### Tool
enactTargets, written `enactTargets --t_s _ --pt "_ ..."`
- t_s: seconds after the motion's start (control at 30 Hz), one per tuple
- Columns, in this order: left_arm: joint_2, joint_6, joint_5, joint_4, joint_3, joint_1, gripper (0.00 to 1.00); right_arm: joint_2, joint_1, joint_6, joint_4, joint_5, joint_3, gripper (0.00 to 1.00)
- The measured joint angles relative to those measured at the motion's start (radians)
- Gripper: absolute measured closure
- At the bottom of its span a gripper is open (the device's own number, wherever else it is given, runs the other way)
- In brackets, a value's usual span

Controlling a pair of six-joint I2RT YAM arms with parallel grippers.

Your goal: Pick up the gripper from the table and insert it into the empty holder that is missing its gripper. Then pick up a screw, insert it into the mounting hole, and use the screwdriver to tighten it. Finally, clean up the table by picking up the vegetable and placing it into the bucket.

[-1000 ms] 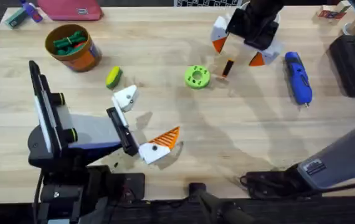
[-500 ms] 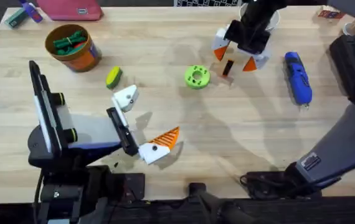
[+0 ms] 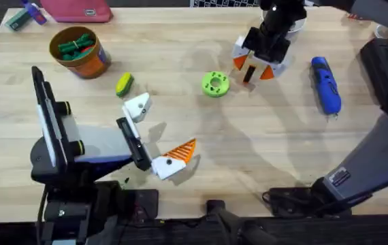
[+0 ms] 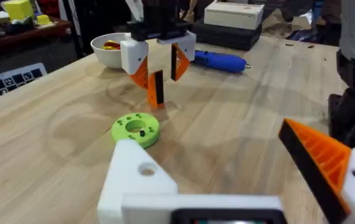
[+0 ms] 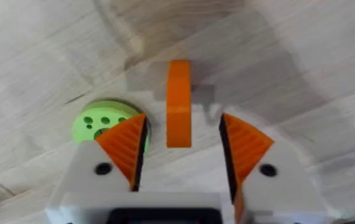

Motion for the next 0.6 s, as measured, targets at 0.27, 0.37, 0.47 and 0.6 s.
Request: enactTargets --t_s 0.27,0.37,0.47,0.6 --pt "0.000 0.000 0.000 0.000 0.000 0.000 0.015 0.000 0.000 -0.003 0.014 0.001 0.000 0.533" --pt "0.000 0.000 0.000 0.000 0.000 0.000 0.015 0.000 0.000 -0.004 0.014 0.005 0.000 0.603" --pt "0.000 0.000 0.000 0.000 0.000 0.000 0.015 0.000 0.001 -0.008 0.014 0.009 0.000 0.739" --pt "0.000 0.000 0.000 0.000 0.000 0.000 0.015 0.000 0.003 -0.009 0.015 0.012 0.000 0.976"
